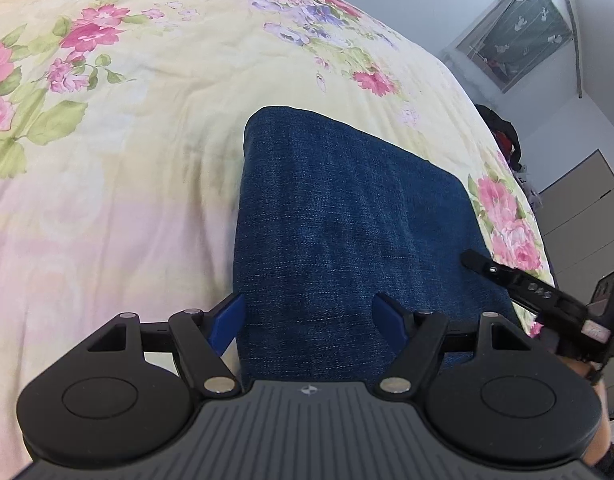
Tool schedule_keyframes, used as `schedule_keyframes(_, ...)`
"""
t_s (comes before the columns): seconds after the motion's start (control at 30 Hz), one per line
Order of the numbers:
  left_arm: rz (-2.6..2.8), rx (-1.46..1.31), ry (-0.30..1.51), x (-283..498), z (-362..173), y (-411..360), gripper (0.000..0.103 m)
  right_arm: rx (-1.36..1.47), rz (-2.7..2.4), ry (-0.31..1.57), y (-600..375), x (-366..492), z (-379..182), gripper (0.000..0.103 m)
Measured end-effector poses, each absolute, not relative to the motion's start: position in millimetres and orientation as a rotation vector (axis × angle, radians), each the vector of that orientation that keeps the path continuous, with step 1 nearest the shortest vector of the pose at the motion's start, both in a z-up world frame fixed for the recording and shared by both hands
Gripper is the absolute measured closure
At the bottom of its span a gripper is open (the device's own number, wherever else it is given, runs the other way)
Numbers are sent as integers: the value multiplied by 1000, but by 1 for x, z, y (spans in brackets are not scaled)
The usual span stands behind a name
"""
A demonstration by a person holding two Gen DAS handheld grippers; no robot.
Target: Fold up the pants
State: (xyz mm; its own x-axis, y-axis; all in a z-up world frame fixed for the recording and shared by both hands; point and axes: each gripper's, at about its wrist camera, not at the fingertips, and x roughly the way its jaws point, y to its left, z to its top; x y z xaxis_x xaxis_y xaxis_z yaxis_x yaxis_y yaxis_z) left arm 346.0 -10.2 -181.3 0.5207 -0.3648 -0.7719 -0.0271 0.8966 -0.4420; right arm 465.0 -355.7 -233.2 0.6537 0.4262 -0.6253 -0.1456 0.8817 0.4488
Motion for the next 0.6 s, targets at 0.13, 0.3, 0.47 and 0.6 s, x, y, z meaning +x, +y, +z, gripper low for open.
schedule_keyframes(0.13, -195, -437, 1030, 352, -189, -6, 15, 360, 286, 807, -370, 454, -222, 45)
schedule_keyframes(0.3, -195, -378, 1040, 353, -194, -16, 11, 446, 318, 875, -385, 451, -239, 39)
schedule_keyframes(0.47, -228, -369, 1055, 362, -196, -11, 7, 479, 380, 912, -380, 466, -248, 26)
schedule_keyframes(0.6, -283, -398, 1092, 373, -200, -2, 6, 481, 415, 942, -378, 474, -255, 20)
